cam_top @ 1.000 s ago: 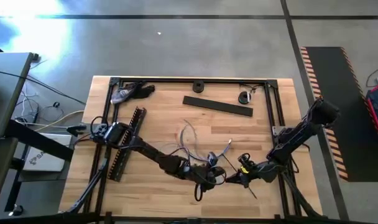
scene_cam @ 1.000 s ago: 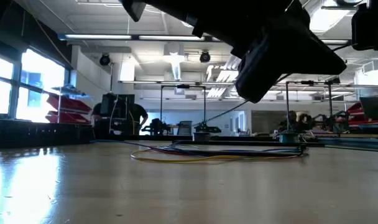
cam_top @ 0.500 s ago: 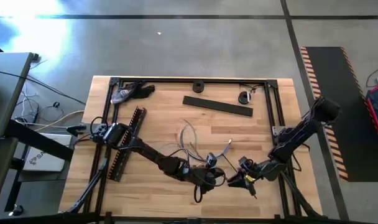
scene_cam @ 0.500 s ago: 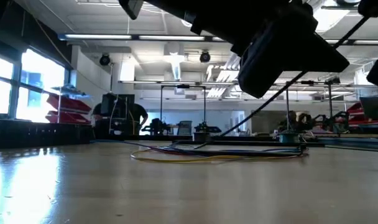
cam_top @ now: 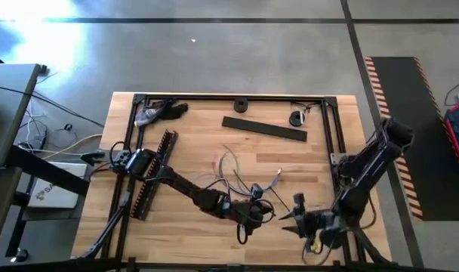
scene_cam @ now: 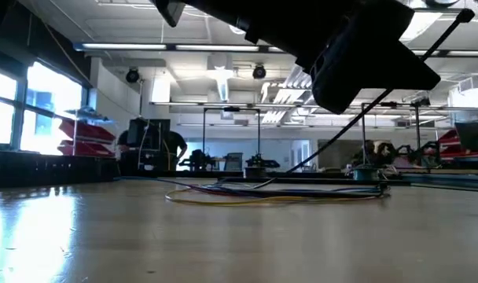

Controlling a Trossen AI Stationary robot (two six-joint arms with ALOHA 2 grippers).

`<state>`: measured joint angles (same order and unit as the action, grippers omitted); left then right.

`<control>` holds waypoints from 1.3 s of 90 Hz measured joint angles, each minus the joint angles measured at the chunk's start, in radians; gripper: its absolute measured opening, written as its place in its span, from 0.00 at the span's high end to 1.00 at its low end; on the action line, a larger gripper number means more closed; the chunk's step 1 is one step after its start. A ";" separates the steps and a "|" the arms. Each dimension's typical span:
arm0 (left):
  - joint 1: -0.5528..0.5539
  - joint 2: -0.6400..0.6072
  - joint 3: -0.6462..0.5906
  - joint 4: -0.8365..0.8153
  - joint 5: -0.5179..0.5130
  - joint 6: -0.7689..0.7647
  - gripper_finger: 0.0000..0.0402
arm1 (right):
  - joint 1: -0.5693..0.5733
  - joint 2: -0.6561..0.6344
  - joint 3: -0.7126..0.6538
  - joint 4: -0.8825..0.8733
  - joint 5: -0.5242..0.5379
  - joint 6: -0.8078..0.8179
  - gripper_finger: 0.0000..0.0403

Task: Ziptie cables
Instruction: Insert the cable zip tie into the cable wires

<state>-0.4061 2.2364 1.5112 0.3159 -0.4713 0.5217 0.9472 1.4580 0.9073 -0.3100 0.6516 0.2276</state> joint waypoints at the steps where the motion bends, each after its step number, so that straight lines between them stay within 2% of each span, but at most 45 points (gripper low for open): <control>1: 0.000 0.000 0.000 0.001 0.000 -0.002 1.00 | -0.001 0.008 0.006 -0.004 0.008 -0.012 0.70; 20: 0.000 0.000 0.000 0.002 0.016 -0.040 1.00 | -0.012 0.160 0.112 -0.131 0.171 -0.136 0.70; 43: 0.000 0.000 0.000 0.002 0.024 -0.040 1.00 | -0.012 0.242 0.229 -0.282 0.282 -0.127 0.70; 54: 0.000 0.000 0.000 0.002 0.024 -0.040 1.00 | -0.013 0.241 0.247 -0.303 0.277 -0.097 0.70; 70: 0.000 0.000 0.000 0.003 0.024 -0.040 1.00 | -0.037 0.256 0.222 -0.310 0.201 -0.063 0.70; 90: 0.000 0.000 -0.001 0.001 0.022 -0.040 1.00 | -0.071 0.270 0.221 -0.321 0.199 -0.023 0.71; 117: -0.001 0.001 -0.001 -0.003 0.025 -0.047 1.00 | -0.078 0.270 0.221 -0.322 0.165 -0.006 0.85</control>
<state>-0.4068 2.2375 1.5101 0.3131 -0.4465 0.4749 0.8693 1.7283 1.1283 -0.6319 0.8165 0.2216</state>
